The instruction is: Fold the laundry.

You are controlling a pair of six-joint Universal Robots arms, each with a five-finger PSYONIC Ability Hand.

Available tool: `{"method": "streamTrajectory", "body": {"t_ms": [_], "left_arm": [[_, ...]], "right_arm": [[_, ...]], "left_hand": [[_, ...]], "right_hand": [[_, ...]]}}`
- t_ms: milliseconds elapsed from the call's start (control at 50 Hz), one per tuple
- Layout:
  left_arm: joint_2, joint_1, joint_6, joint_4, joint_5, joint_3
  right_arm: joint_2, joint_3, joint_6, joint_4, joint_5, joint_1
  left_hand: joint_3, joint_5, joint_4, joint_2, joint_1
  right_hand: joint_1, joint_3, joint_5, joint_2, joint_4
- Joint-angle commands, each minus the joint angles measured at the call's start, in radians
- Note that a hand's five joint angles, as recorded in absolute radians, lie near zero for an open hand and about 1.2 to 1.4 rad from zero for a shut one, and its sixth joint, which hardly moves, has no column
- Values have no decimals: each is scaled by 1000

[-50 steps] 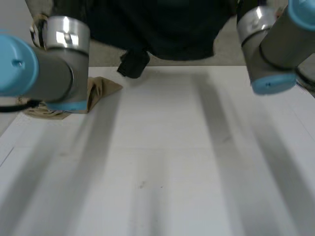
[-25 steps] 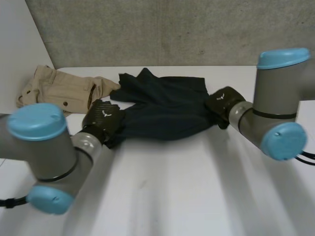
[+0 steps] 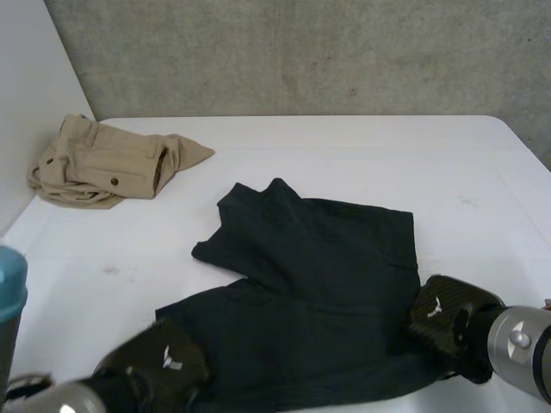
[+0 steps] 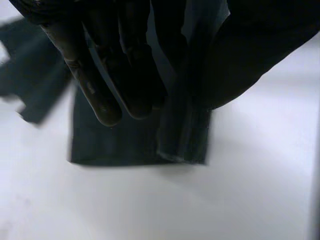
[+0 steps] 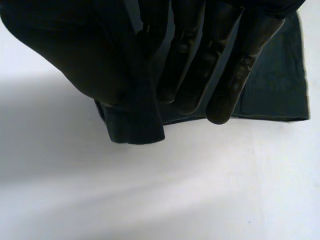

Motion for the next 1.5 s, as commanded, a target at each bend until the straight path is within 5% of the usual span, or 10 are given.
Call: {"method": "streamTrajectory", "body": {"t_ms": [20,280,640,660,720,840,960,1180,1300,1500], "left_arm": [[-221,9,2,346,-11,174],[-750,38,51,866,-81,626],[-1052,63,124,1111,-67,898],[-1050,63,124,1128,-66,884],[-1030,60,117,1231,-66,812],[-885,52,114,1442,-95,670],[-722,49,89,1414,-112,553],[-440,44,-217,952,-107,317],[-409,44,-375,779,-106,249],[-413,46,-439,782,-109,212]], "right_arm": [[200,-168,155,-169,17,1],[473,-444,224,-527,194,18],[855,-868,227,-746,260,52],[857,-871,227,-752,261,52],[851,-877,235,-766,277,55],[742,-839,347,-758,318,44],[481,-662,519,-720,282,41],[267,-310,724,-424,55,-58],[263,-158,849,-507,-53,-105],[361,-53,856,-741,-53,-132]], "left_hand": [[203,222,195,198,256],[203,222,195,198,256],[203,222,195,198,256],[203,222,195,198,256],[-991,-972,-999,-996,-938],[-1019,-999,-1027,-1024,-966],[-1019,-999,-1027,-1024,-966],[-1018,-999,-1026,-1023,-965],[-1009,-990,-1017,-1014,-956],[-1003,-984,-1011,-1008,-951]], "right_hand": [[414,212,225,229,206],[414,212,225,229,206],[400,198,211,216,192],[51,-150,-138,-133,-157],[-808,-1010,-997,-992,-1016],[-808,-1010,-997,-992,-1016],[-808,-1010,-997,-992,-1016],[-808,-1010,-997,-992,-1016],[-728,-929,-917,-912,-935],[-528,-729,-717,-712,-736]]}}
